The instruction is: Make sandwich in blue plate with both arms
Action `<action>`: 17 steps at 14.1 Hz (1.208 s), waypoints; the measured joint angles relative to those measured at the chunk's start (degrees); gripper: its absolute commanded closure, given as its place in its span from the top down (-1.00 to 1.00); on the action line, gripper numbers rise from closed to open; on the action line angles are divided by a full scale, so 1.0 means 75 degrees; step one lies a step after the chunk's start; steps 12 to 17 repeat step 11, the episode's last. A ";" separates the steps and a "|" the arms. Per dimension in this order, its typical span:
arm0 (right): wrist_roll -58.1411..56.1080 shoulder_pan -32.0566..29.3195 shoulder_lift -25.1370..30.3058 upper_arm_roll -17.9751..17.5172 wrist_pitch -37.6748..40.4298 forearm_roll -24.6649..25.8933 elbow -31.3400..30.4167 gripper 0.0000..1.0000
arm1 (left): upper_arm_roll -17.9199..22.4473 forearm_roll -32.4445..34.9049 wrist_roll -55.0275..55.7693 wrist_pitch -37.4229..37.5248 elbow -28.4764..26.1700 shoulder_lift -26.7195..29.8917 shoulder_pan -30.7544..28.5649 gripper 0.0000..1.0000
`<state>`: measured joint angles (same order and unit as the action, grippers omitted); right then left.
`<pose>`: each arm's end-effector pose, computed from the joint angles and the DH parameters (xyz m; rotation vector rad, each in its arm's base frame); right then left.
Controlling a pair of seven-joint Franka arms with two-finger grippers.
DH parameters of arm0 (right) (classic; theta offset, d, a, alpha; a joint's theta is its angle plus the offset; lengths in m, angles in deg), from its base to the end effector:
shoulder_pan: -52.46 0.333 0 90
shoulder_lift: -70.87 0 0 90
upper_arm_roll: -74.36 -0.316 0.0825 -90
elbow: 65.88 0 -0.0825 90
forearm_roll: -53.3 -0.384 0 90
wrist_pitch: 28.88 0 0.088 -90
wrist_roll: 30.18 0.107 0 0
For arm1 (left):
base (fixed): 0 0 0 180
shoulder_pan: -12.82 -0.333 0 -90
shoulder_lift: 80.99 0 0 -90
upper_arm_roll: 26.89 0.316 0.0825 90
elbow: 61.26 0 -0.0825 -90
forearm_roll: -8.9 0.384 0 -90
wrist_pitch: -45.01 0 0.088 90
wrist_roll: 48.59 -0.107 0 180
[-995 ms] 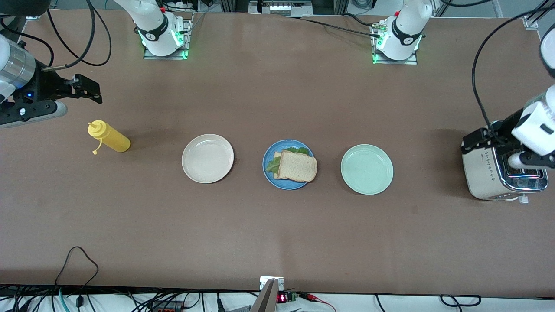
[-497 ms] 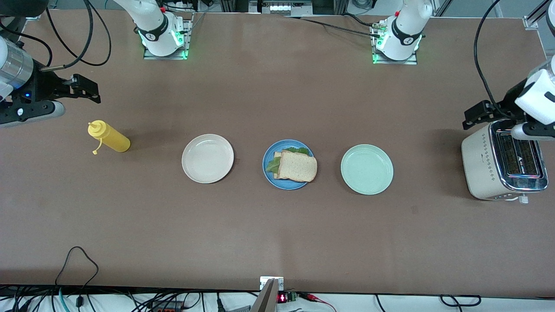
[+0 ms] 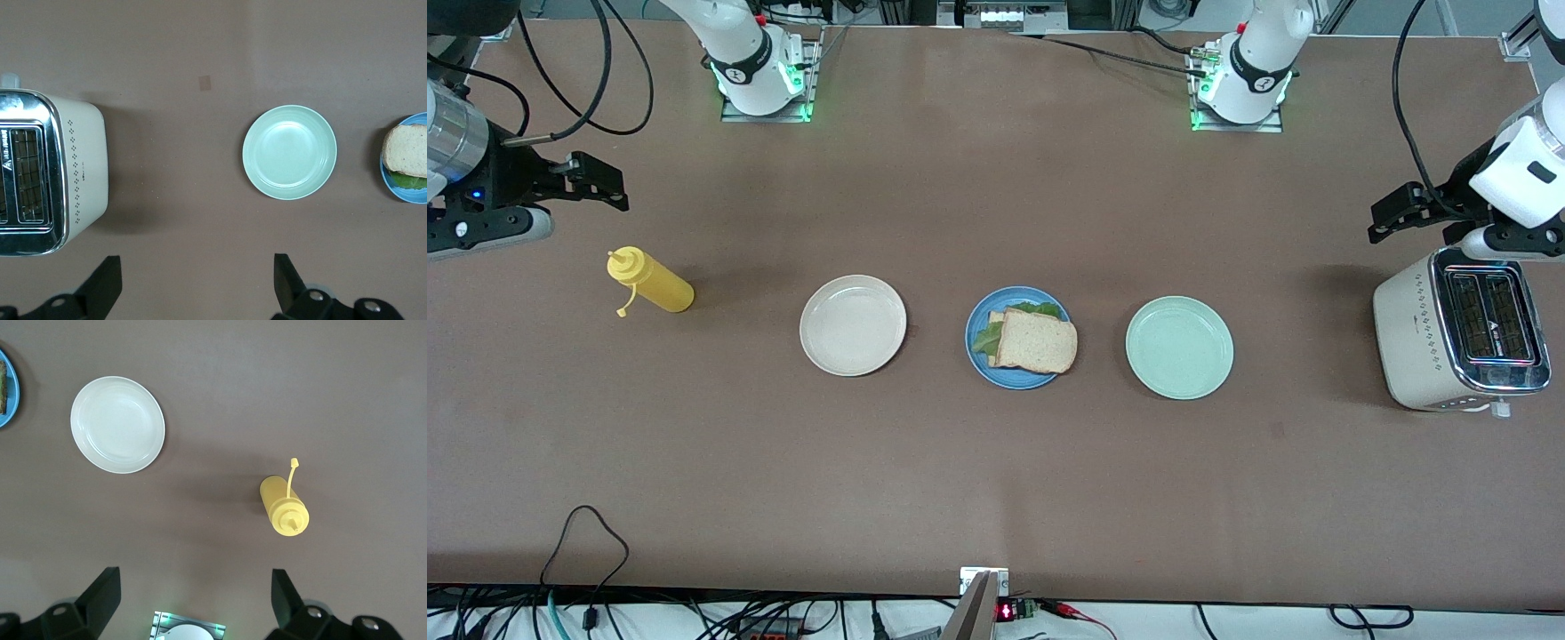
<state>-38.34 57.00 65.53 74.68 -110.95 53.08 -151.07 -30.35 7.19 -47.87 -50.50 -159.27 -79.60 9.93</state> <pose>0.5660 0.0424 0.6001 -3.1064 -0.3373 0.2308 0.5516 -0.0088 0.5799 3.1134 0.0090 -0.0307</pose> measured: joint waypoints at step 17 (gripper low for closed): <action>0.0001 -0.0170 0.0001 0.0063 0.0007 0.0000 -0.0036 1.00 | 0.0000 0.0001 0.0000 0.0134 -0.0055 0.0049 0.0001 1.00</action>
